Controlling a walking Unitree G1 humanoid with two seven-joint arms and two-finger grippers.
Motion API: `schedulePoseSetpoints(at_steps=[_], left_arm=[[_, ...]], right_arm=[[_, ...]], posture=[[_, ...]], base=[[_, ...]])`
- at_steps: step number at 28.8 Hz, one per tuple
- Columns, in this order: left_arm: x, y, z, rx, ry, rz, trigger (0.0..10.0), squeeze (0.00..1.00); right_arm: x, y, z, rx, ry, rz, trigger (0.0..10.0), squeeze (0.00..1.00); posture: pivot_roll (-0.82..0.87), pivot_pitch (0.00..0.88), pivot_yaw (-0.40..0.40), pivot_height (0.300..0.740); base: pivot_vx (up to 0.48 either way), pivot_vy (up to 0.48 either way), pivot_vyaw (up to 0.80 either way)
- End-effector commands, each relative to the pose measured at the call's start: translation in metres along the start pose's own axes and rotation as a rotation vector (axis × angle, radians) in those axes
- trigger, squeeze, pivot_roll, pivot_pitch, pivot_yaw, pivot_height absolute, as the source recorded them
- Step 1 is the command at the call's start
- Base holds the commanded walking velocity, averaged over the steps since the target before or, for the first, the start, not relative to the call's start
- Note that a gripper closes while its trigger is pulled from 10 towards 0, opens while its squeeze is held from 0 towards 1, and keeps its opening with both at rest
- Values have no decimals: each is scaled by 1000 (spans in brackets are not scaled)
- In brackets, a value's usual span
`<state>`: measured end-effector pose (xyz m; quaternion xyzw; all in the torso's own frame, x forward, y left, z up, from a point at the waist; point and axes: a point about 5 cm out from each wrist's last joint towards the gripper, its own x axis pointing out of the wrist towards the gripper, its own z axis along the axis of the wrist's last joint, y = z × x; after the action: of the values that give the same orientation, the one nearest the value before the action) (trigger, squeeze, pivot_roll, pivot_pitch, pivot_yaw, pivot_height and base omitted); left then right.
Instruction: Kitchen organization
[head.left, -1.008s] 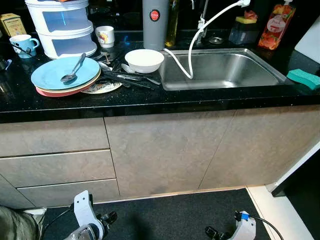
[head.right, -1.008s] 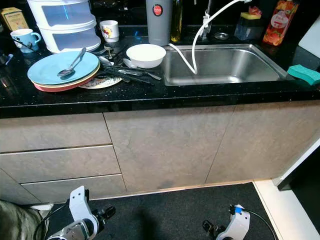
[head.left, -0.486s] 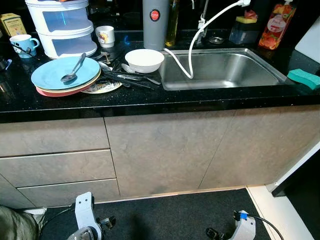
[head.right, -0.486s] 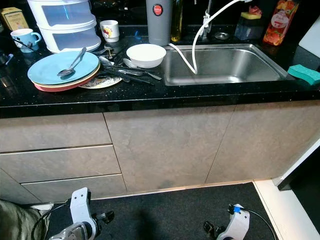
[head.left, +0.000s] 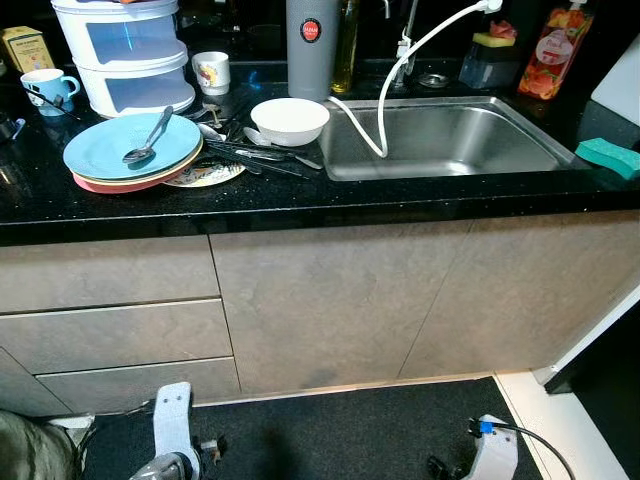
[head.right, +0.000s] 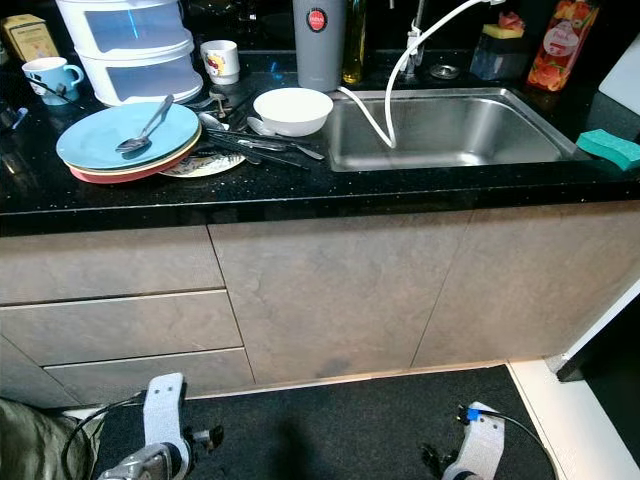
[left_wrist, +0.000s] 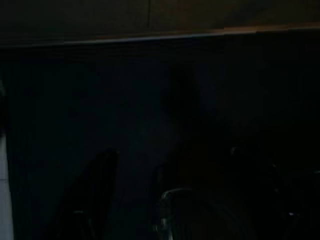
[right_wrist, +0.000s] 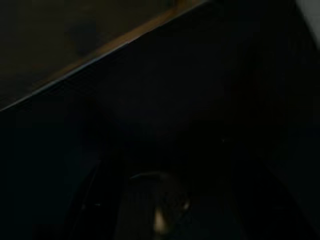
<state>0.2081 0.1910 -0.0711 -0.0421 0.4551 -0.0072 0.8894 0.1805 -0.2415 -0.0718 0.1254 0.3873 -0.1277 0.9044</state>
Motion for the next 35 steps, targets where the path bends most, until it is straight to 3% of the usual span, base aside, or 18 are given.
schedulePoseSetpoints(at_steps=[1, 4, 5, 11, 12, 15, 16, 23, 24, 26, 27, 28, 29, 30, 31, 35], left_arm=[[-1, 4, -4, 30, 8, 13, 10000, 0], [-1, 4, -4, 30, 8, 13, 10000, 0], [-1, 1, -1, 107, -9, 8, 10000, 0], [-1, 1, -1, 107, -9, 8, 10000, 0], [0, 0, 11, 135, -64, 5, 10000, 0], [0, 0, 11, 135, -64, 5, 10000, 0], [0, -2, 22, 138, -123, -6, 10000, 0], [1, -4, 29, 139, -158, -12, 10000, 0], [1, -6, 33, 127, -181, -16, 10000, 0], [1, -6, 33, 127, -181, -16, 10000, 0], [1, -8, 33, 116, -190, -24, 10000, 0], [1, -8, 33, 116, -190, -24, 10000, 0], [0, -8, 36, 113, -209, -25, 10000, 0], [0, -8, 36, 113, -209, -25, 10000, 0], [0, -7, 43, 101, -242, -26, 10000, 0], [-1, -7, 49, 95, -268, -28, 10000, 0]], right_arm=[[0, 0, 0, -24, -5, -3, 10000, 0], [0, 0, 0, -24, -5, -3, 10000, 0], [4, -2, 26, -78, -67, -8, 10000, 0], [4, -2, 26, -78, -67, -8, 10000, 0], [8, 4, 51, -147, -135, 36, 10000, 0], [8, 4, 51, -147, -135, 36, 10000, 0], [9, 11, 70, -185, -205, 93, 10000, 0], [9, 16, 81, -187, -256, 140, 10000, 0], [8, 21, 91, -138, -319, 203, 10000, 0], [8, 21, 91, -138, -319, 203, 10000, 0], [6, 26, 105, -56, -387, 284, 10000, 0], [6, 26, 105, -56, -387, 284, 10000, 0], [3, 31, 123, 21, -464, 371, 10000, 0], [3, 31, 123, 21, -464, 371, 10000, 0], [-1, 36, 140, 76, -534, 455, 10000, 0], [-5, 39, 153, 108, -580, 516, 10000, 0]], posture=[[13, 21, -18, 740], [13, 21, -18, 740], [13, 16, -20, 740], [13, 16, -20, 740], [24, 13, -25, 740], [24, 13, -25, 740], [17, 23, -22, 740], [15, 29, -21, 740], [15, 34, -20, 740], [15, 34, -20, 740], [12, 37, -18, 740], [12, 37, -18, 740], [12, 38, -17, 740], [12, 38, -17, 740], [11, 38, -16, 740], [15, 40, -17, 740]], base=[[0, 0, 0], [0, 0, 0], [0, 0, 0], [0, 0, 0], [0, 0, 0], [0, 0, 0], [0, 0, 0], [0, 0, 0], [0, 0, 0], [0, 0, 0], [0, 0, 0], [0, 0, 0], [0, 0, 0], [0, 0, 0], [0, 0, 0], [0, 0, 0]])
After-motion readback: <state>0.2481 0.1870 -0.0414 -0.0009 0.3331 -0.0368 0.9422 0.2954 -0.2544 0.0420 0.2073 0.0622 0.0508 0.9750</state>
